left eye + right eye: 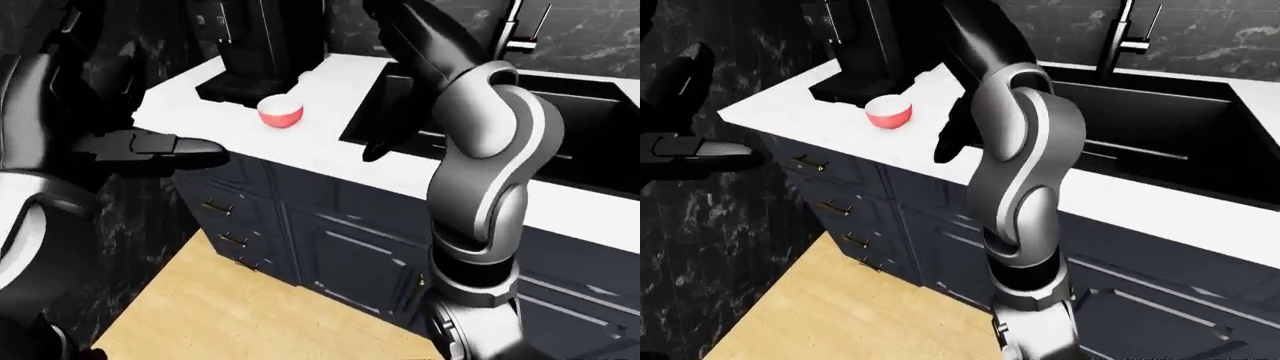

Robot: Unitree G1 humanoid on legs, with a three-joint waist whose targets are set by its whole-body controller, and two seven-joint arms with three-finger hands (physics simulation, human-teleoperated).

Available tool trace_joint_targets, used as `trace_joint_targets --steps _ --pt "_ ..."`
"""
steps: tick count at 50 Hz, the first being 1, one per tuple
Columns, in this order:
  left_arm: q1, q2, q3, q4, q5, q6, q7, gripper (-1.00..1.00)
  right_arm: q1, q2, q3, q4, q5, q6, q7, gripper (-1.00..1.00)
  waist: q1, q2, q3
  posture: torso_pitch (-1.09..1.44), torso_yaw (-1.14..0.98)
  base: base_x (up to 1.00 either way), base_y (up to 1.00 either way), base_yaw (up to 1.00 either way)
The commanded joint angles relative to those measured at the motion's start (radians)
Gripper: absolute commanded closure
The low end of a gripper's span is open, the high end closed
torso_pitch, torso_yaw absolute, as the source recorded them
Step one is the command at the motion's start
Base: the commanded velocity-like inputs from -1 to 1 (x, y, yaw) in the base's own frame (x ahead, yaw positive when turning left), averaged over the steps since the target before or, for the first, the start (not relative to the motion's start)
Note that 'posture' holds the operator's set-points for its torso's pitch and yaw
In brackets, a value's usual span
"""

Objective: Stack the bowls from largest to smallest.

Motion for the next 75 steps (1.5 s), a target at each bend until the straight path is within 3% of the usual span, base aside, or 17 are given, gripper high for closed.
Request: trace_joint_targets --steps 1,9,10,27,29,35,41,45,48,57,58,60,63,65,69,71,75 --pt "-0.012 0.004 0.006 0.006 0.012 -0.011 -0.005 -1.0 -0.017 -0.007 -0.004 -0.009 -0.002 0.001 -0.011 -1.0 -0.004 -0.003 0.002 0.0 0.0 0.0 0.0 0.0" --pt "-0.009 -0.021 0.0 0.0 0.044 -0.004 -0.021 -1.0 -0.012 -0.015 -0.001 -0.025 0.01 0.012 -0.012 -1.0 -0.006 -0.041 -0.004 0.0 0.0 0.0 0.0 0.0" --pt "-0.009 -0.023 0.0 0.0 0.047 -0.003 -0.023 -1.0 -0.015 -0.014 -0.002 -0.025 0.011 0.012 -0.014 -1.0 -0.002 -0.036 -0.028 0.0 0.0 0.16 0.0 0.0" --pt "-0.008 -0.014 0.025 0.004 0.037 0.002 -0.03 -1.0 -0.013 -0.016 -0.002 -0.047 0.022 0.009 -0.009 -1.0 0.011 -0.121 0.01 0.0 0.0 0.33 0.15 0.0" --pt "-0.01 -0.005 0.034 0.007 0.022 0.004 -0.025 -1.0 -0.012 -0.016 0.0 -0.045 0.023 0.004 -0.011 -1.0 0.017 -0.128 -0.013 0.0 0.0 0.0 0.43 0.0" --pt "-0.007 0.02 0.044 0.018 -0.005 -0.011 -0.013 -1.0 -0.014 -0.004 0.007 -0.048 0.014 -0.009 0.0 -1.0 0.049 -0.108 0.008 0.0 0.0 -0.02 0.86 0.0" --pt "-0.005 0.05 0.063 0.022 -0.051 -0.016 0.009 -1.0 -0.039 0.002 0.008 -0.045 0.005 -0.01 0.02 -1.0 0.076 -0.049 0.004 0.0 0.0 -0.17 0.98 0.0" --pt "0.004 0.066 0.064 0.025 -0.068 -0.03 0.018 -1.0 -0.043 0.005 0.007 -0.047 -0.001 -0.01 0.029 -1.0 0.085 0.023 -0.017 0.0 0.0 -0.23 0.98 0.0" --pt "0.013 0.072 0.064 0.027 -0.071 -0.04 0.018 -1.0 -0.058 -0.003 -0.002 -0.048 0.002 -0.007 0.042 -1.0 0.103 0.03 -0.006 0.0 0.0 -0.22 0.74 0.0" --pt "0.023 0.085 0.067 0.021 -0.094 -0.048 0.033 -1.0 -0.068 -0.021 -0.008 -0.081 0.005 0.022 0.074 -1.0 0.044 -0.058 0.035 0.0 0.0 0.0 0.0 0.0" --pt "0.024 0.085 0.066 0.02 -0.095 -0.048 0.035 -1.0 -0.065 -0.022 -0.008 -0.086 0.005 0.023 0.077 -1.0 0.045 -0.07 0.025 0.0 0.0 -0.23 0.05 0.0" --pt "0.026 0.086 0.066 0.019 -0.096 -0.049 0.036 -1.0 -0.066 -0.024 -0.009 -0.092 0.003 0.026 0.087 -1.0 0.031 -0.127 -0.051 0.0 0.0 -0.51 0.18 0.0" --pt "0.026 0.092 0.069 0.023 -0.102 -0.051 0.039 -1.0 -0.076 -0.033 -0.016 -0.106 -0.001 0.035 0.104 -1.0 0.042 -0.081 -0.034 0.0 0.0 -0.66 0.21 0.0" --pt "0.025 0.094 0.068 0.022 -0.105 -0.052 0.041 -1.0 -0.077 -0.045 -0.024 -0.118 0.002 0.039 0.115 -1.0 0.055 0.018 -0.028 0.0 0.0 -0.66 0.21 0.0" --pt "0.024 0.091 0.056 0.023 -0.093 -0.056 0.038 -1.0 -0.07 -0.067 -0.034 -0.138 0.005 0.041 0.128 -1.0 0.071 0.022 -0.038 0.0 0.0 -0.56 0.19 0.0" --pt "0.023 0.086 0.052 0.023 -0.086 -0.056 0.035 -1.0 -0.074 -0.079 -0.042 -0.143 0.009 0.048 0.133 -1.0 0.06 -0.003 0.003 0.0 0.0 0.0 0.0 0.0" --pt "0.025 0.072 0.042 0.02 -0.063 -0.054 0.024 -1.0 -0.068 -0.102 -0.053 -0.159 0.017 0.059 0.139 -1.0 0.021 -0.022 0.015 0.0 0.0 0.0 0.0 0.0"
